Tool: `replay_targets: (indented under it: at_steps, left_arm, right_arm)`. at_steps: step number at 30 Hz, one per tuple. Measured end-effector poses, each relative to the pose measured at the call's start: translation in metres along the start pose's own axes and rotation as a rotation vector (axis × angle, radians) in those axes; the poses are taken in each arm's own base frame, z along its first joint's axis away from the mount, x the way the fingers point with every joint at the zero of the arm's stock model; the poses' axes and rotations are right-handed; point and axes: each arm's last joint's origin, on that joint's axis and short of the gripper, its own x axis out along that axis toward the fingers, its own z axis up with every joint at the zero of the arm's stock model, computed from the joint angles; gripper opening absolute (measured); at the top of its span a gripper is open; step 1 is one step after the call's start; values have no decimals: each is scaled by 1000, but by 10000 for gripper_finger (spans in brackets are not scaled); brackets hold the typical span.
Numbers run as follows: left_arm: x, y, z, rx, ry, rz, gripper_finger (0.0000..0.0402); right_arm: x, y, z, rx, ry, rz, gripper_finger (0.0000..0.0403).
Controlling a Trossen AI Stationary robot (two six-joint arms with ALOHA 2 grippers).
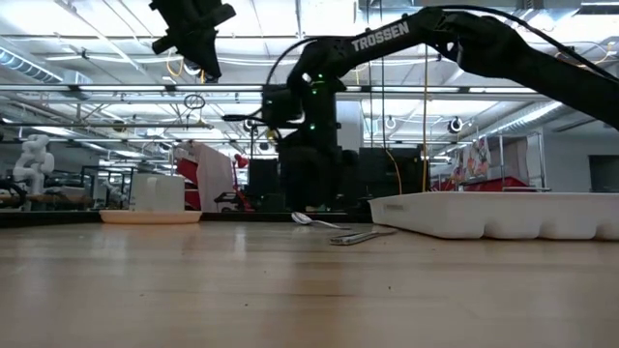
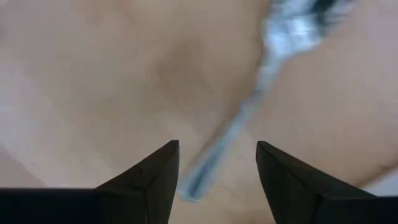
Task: Sort silverware
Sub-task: Put the silver spoon into the silverware rack
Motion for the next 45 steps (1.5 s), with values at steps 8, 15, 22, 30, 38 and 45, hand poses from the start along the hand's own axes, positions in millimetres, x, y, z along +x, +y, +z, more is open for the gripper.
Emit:
replay_targets:
  at_steps: [8,15,22,30,38,45]
  left_arm:
    - [0,1,-3,12,25,9,5]
    - [0,1,-2,15,23,11,5]
    - [0,1,-2,39,18,19,5]
    - [0,1,-2,42,14,24,5]
    - [0,1,-2,41,14,26,5]
    - [0,1,-1,39,9,24,5]
  right_arm:
    - [25,1,-4,34,26,-50,223]
    - [30,-11,-3,60,50,0,223]
    - [37,-9,-7,55,97,108,131]
    - [46,-3,-12,31,114,105,12]
    - [36,-3,-16,42,124,116,2]
    - [20,-5,-20,45,127,123,2]
